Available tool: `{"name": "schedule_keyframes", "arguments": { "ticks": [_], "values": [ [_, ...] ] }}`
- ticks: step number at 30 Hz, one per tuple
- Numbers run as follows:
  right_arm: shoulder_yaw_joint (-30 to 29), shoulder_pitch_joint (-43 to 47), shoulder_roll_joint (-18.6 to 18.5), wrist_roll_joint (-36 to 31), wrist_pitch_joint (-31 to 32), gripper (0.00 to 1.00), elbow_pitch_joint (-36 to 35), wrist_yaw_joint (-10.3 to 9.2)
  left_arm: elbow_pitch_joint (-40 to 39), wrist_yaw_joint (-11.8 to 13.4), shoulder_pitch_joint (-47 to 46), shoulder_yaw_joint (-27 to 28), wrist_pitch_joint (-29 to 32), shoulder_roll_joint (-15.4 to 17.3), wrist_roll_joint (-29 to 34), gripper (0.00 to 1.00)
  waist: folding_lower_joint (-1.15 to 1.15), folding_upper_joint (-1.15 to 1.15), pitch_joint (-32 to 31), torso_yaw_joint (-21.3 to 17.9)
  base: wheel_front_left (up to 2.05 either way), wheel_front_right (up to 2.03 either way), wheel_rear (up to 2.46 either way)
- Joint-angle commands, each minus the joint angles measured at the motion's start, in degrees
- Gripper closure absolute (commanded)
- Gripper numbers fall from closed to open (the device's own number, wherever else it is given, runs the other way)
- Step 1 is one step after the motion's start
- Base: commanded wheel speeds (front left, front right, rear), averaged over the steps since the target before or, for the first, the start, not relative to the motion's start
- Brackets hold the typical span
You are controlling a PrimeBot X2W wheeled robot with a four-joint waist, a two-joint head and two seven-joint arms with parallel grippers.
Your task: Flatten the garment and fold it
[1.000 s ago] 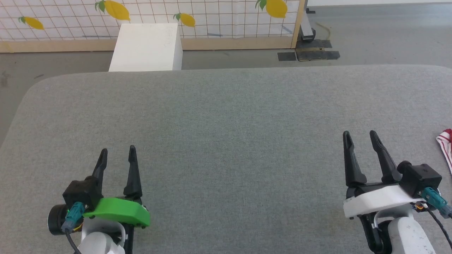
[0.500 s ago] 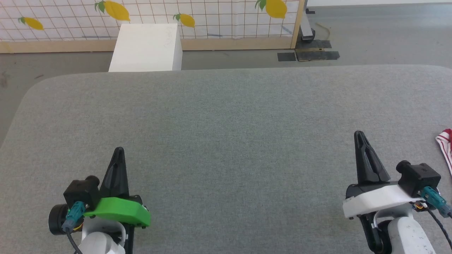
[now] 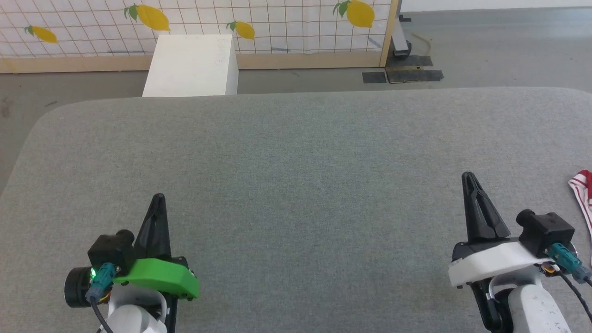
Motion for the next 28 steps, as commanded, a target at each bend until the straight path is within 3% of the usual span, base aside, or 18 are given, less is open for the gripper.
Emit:
{"name": "schedule_keyframes", "arguments": {
  "ticks": [1, 28],
  "values": [
    [0.03, 0.91, 0.0, -0.54, 0.42, 1.0, -0.55, -0.01, -0.39, 0.0, 0.52, 0.21, 0.46, -0.35, 0.54, 1.0, 0.0, 0.0, -0.05, -0.01, 0.0, 0.0, 0.0],
    [0.17, 2.45, 0.0, -3.23, 3.52, 1.0, -2.89, -0.03, -2.27, -0.01, 1.63, 0.77, 3.56, -1.35, 3.77, 1.0, 0.0, 0.0, -0.93, -0.22, 0.0, 0.0, 0.0]
  ]
}}
